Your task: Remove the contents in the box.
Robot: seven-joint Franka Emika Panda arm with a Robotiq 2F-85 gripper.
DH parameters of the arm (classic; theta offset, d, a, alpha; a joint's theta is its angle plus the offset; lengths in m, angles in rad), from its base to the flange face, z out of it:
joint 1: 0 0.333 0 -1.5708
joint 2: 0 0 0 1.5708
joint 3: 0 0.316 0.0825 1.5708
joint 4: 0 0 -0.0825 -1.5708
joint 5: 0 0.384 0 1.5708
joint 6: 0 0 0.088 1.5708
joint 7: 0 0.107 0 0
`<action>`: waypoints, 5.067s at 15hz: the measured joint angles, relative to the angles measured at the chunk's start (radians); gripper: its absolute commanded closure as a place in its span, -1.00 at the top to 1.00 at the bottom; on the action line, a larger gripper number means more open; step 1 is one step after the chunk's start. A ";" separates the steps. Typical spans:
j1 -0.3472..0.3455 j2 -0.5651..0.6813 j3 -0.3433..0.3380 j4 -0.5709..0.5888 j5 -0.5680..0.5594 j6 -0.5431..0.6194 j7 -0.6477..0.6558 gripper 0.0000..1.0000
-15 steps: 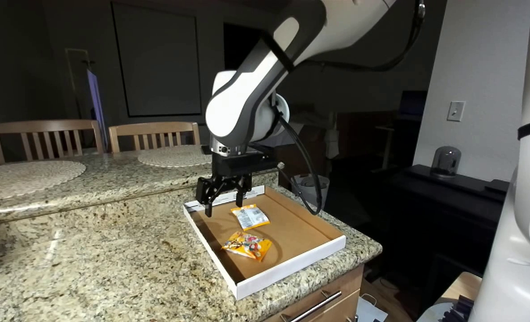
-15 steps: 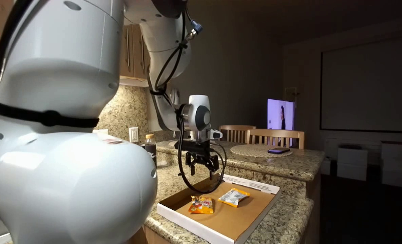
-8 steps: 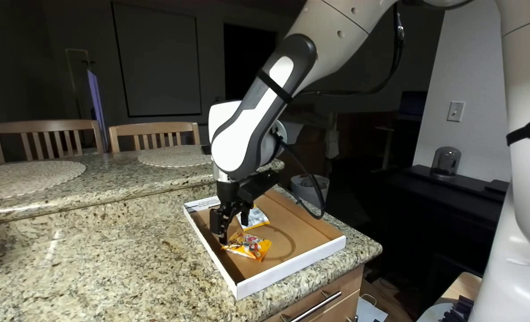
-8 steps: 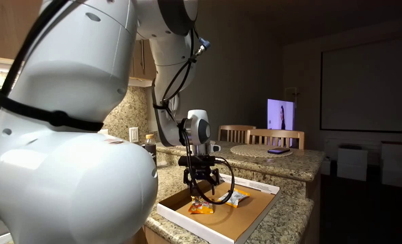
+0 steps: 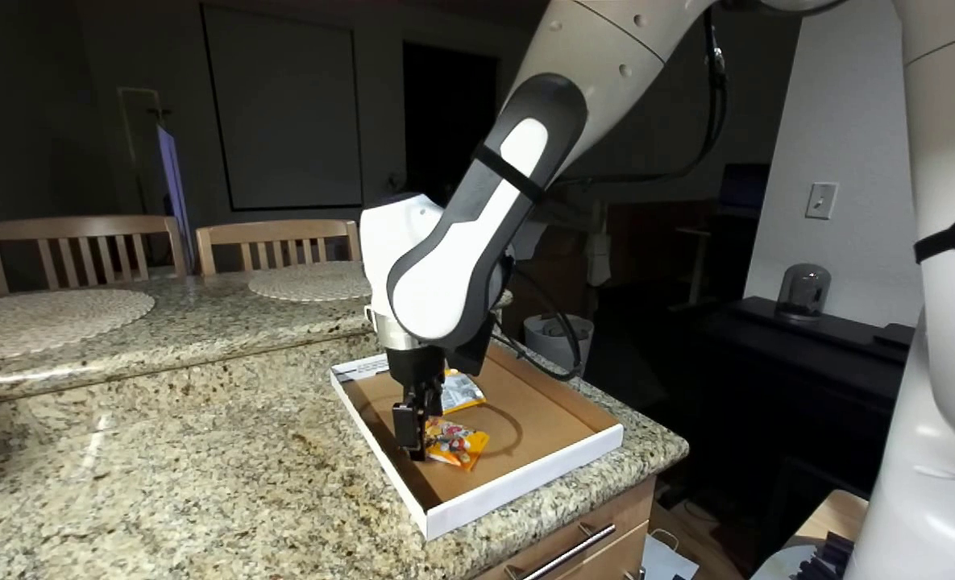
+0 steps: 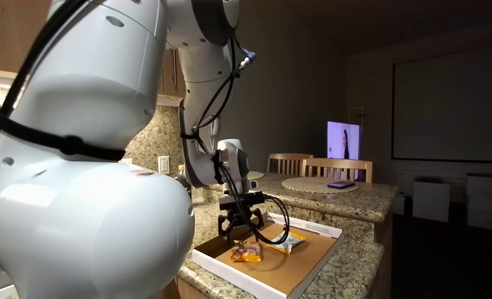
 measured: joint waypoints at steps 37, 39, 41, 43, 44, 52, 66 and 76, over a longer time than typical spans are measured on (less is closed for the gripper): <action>0.005 0.005 0.031 -0.009 0.031 0.192 -0.065 -0.84; 0.005 0.005 0.029 -0.015 0.064 0.213 -0.029 -0.83; 0.005 0.005 0.023 -0.022 0.085 0.239 0.032 -0.85; 0.010 0.005 0.005 -0.030 0.086 0.280 0.123 -0.85; -0.001 -0.004 0.001 -0.029 0.119 0.286 0.136 -0.85; -0.131 -0.229 -0.065 0.110 0.300 0.156 0.137 -0.85; -0.119 -0.091 -0.026 0.211 0.490 -0.184 0.042 0.40; -0.134 0.053 -0.013 0.325 0.792 -0.194 0.083 0.98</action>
